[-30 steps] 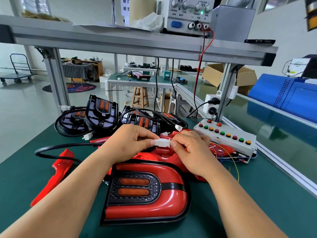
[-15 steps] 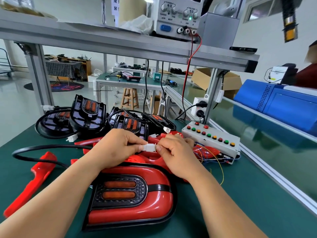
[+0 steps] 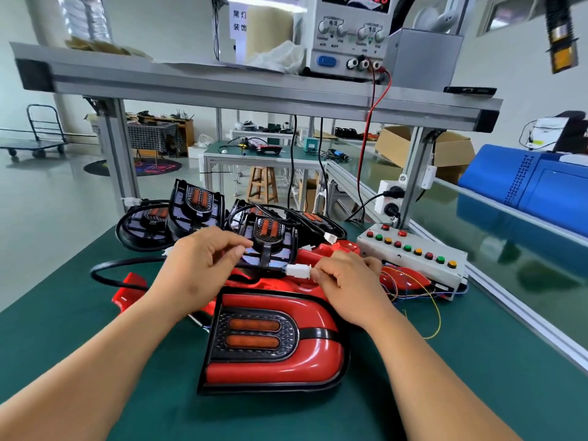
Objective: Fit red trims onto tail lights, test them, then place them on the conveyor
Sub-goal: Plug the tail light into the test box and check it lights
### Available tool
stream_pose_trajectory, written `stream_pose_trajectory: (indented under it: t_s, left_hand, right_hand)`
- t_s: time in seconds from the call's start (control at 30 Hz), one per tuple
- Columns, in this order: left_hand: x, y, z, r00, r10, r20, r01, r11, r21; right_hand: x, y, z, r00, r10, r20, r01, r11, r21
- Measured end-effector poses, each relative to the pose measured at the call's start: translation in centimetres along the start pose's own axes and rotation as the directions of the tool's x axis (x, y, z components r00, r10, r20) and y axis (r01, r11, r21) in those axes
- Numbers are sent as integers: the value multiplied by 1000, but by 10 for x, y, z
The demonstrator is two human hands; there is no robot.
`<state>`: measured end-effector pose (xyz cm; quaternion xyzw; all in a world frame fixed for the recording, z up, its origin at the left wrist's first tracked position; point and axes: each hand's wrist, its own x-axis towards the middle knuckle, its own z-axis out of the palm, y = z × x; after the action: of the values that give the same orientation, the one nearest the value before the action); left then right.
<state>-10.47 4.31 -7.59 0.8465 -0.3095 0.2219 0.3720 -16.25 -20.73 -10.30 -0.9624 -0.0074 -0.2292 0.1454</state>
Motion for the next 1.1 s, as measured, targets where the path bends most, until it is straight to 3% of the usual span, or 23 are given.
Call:
stream_pose_trajectory:
  t_s: [0.13, 0.2, 0.3, 0.4, 0.57, 0.7, 0.8, 0.9, 1.0, 1.1]
  left_hand:
    - [-23, -8, 0, 946, -208, 248, 186, 977, 109]
    - [-25, -10, 1, 888, -327, 322, 333, 942, 40]
    - [-26, -8, 7, 851, -361, 382, 396, 918, -13]
    - [-27, -11, 16, 896, -324, 303, 361, 930, -74]
    - [-20, -12, 32, 923, -360, 133, 382, 900, -210]
    - [-14, -17, 43, 906, -421, -41, 396, 878, -269]
    - [-16, -22, 48, 884, -468, -1, 428, 810, -401]
    - [-19, -25, 50, 874, -484, 43, 441, 752, -490]
    - [-24, -24, 50, 890, -436, 137, 420, 664, -619]
    - [-30, -22, 51, 913, -381, 147, 374, 638, -673]
  right_hand:
    - [0, 0, 3, 1000, -1, -25, 0, 999, -54]
    - [-1, 2, 5, 1000, -1, -23, 0, 999, -54]
    - [-2, 2, 4, 1000, 13, -12, -14, 999, -48]
    - [-1, 1, 3, 997, 70, -41, -72, 996, -60]
    - [8, 7, -5, 979, 201, -27, -201, 943, -263]
    - [15, 12, -10, 959, 283, 2, -281, 952, -120]
    - [21, 18, -13, 939, 333, -83, -340, 937, -84]
    - [32, 35, -16, 938, 311, -151, -334, 927, -169]
    - [46, 56, -18, 932, 363, 1, -348, 895, -279]
    - [58, 69, -15, 872, 455, 181, -384, 865, -323]
